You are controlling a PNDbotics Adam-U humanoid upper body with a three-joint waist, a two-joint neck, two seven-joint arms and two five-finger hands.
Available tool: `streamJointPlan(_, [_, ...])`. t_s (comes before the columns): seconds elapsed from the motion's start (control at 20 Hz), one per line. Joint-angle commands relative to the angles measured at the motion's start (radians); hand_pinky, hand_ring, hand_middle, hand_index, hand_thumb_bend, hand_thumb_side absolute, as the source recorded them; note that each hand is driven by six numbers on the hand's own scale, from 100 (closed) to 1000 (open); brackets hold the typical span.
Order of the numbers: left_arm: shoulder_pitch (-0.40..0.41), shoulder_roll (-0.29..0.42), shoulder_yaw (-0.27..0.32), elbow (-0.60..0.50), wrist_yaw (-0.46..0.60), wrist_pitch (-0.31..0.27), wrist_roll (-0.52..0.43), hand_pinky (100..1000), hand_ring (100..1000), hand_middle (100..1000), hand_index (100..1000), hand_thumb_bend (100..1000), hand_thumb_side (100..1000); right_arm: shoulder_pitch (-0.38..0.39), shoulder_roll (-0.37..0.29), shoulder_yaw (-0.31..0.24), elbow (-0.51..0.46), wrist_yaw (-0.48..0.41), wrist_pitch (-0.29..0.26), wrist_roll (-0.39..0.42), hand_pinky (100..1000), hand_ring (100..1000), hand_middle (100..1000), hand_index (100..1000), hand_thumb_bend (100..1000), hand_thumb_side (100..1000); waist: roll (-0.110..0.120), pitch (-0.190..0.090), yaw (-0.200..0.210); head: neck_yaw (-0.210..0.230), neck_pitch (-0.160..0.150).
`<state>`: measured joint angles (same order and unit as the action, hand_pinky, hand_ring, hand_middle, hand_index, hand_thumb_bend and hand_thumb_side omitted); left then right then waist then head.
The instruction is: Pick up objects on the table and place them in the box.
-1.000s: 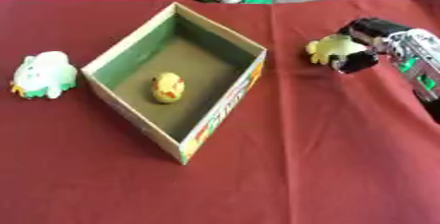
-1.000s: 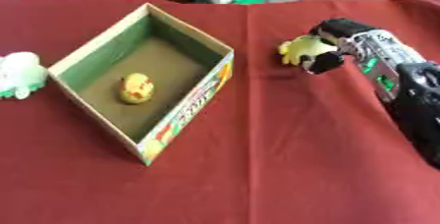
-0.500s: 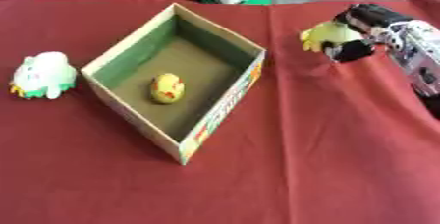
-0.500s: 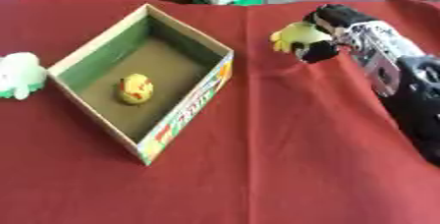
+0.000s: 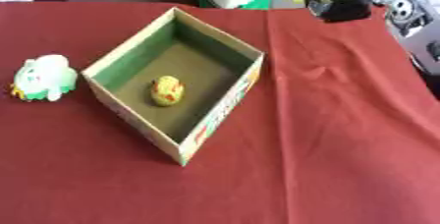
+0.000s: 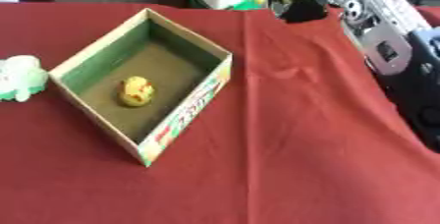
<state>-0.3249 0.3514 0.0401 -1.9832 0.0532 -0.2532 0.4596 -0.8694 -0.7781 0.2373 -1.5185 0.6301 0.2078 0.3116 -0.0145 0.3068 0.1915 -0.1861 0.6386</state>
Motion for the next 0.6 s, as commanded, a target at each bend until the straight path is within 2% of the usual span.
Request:
streamJointPlan(0.05, [-0.011,0.017,0.003,-0.017,0.002,0.0,-0.004,557,618,604,760,100,818,-0.044,-0.003,0.014,-0.078,-0.035,0.019,0.024,717,687,430,555,100,440,0.002,-0.027,0.002,-0.002,0.005])
streamJointPlan(0.35, [-0.015,0.016,-0.001,-0.017,0.006,-0.002,-0.008,557,618,604,760,100,816,-0.115,0.1,0.071,-0.115,-0.046,0.026,0.09,719,682,430,555,100,431,0.003,-0.031,0.011,-0.019,0.006])
streamJointPlan(0.6, [-0.02,0.013,-0.003,-0.017,0.01,-0.003,-0.012,557,619,604,759,100,815,-0.146,0.204,0.126,-0.093,-0.019,0.014,0.133,718,681,430,554,100,425,0.002,-0.03,0.023,-0.031,0.005])
